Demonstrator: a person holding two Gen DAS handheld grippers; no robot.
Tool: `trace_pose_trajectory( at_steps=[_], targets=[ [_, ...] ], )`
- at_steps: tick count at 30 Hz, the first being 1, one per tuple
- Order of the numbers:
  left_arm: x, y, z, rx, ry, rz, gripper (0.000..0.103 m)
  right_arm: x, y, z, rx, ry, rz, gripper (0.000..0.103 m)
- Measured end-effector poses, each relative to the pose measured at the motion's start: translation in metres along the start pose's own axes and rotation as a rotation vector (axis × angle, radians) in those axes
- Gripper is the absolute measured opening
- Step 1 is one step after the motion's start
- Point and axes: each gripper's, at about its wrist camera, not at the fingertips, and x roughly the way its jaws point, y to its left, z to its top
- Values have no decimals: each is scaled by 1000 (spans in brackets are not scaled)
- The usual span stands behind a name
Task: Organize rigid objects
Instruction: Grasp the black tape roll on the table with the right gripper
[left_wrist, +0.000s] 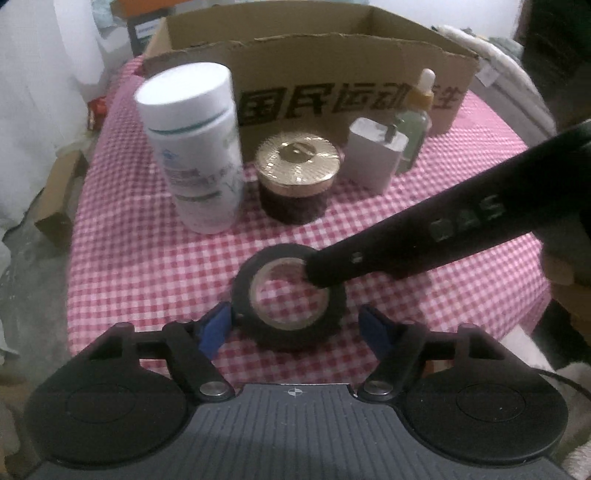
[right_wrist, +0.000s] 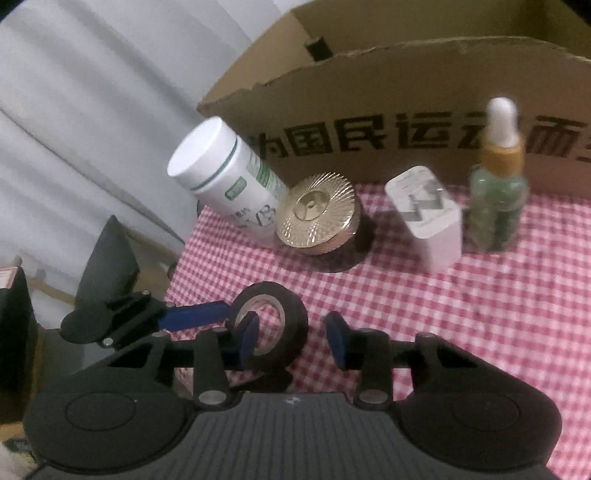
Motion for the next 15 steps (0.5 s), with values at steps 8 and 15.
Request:
trace_pose_trajectory(
  at_steps=[8,15],
  targets=[
    [2,-13,4,39,-5,-64,75,-4,-7,0,-13,6,-34,27],
    [8,-45,16,138,-7,-168,75,-34,-33,-17,54,-35,-111,27]
  ],
)
